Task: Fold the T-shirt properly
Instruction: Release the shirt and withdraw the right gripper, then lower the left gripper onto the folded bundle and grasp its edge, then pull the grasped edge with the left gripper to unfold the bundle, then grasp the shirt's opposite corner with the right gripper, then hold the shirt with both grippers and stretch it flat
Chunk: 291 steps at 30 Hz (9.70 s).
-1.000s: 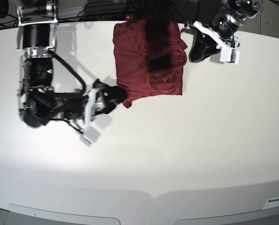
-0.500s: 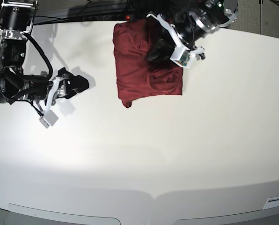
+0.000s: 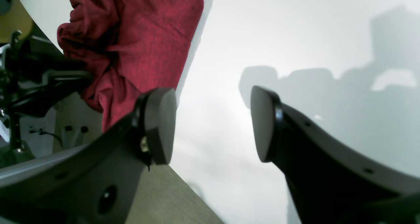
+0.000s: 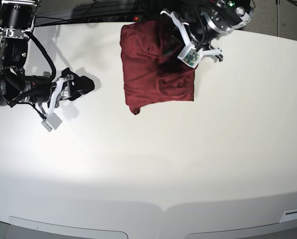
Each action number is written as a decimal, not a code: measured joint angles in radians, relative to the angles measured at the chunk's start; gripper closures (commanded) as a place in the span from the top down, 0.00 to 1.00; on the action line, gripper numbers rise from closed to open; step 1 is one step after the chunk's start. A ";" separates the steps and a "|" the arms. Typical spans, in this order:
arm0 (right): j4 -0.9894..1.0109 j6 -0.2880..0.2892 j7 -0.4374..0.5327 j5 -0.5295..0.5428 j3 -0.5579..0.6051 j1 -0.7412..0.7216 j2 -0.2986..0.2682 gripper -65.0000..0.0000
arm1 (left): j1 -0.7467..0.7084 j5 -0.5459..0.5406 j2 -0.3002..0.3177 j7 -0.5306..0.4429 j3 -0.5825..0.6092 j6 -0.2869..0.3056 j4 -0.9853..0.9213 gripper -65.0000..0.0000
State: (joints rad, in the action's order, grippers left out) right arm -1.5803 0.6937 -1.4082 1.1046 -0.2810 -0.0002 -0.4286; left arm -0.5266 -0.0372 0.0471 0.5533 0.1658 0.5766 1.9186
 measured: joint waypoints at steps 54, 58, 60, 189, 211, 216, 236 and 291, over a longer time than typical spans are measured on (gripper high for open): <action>0.000 0.000 0.000 0.000 0.000 0.000 0.002 0.55 | -0.100 -0.233 0.227 -0.107 -0.180 -0.116 0.248 0.43; 0.000 0.000 0.000 0.001 0.000 0.000 0.002 0.55 | -0.100 -0.268 0.227 -0.138 -0.097 -0.118 0.248 0.43; 0.000 0.000 0.000 0.001 0.000 0.000 0.002 0.55 | -0.093 -0.244 0.227 -0.190 -0.037 -0.114 0.248 0.42; 0.000 0.000 0.187 -0.097 0.083 -0.005 0.100 0.00 | 0.043 -0.294 0.086 0.246 -0.194 -0.365 0.057 0.00; 0.293 -0.001 0.459 -0.533 0.479 -0.248 0.367 0.00 | -0.199 -0.249 0.087 0.105 -0.089 -0.299 0.057 0.00; 0.429 -0.003 0.555 -0.650 0.478 -0.272 0.420 0.00 | -0.193 -0.211 0.086 -0.008 -0.045 -0.295 0.019 0.00; 0.394 0.000 0.274 -0.467 0.233 -0.253 0.254 0.00 | 0.180 -0.082 0.074 -0.198 -0.040 -0.362 -0.358 0.00; 0.016 -0.004 0.225 -0.317 0.191 0.145 0.310 0.00 | 0.002 -0.128 0.180 -0.130 -0.046 -0.555 -0.189 0.00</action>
State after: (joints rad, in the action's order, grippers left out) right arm -1.5646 0.6899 -1.1835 0.7879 -0.0902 0.1448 -0.1188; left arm -0.5243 -0.1650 0.2276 0.4236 0.1196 0.0219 1.7298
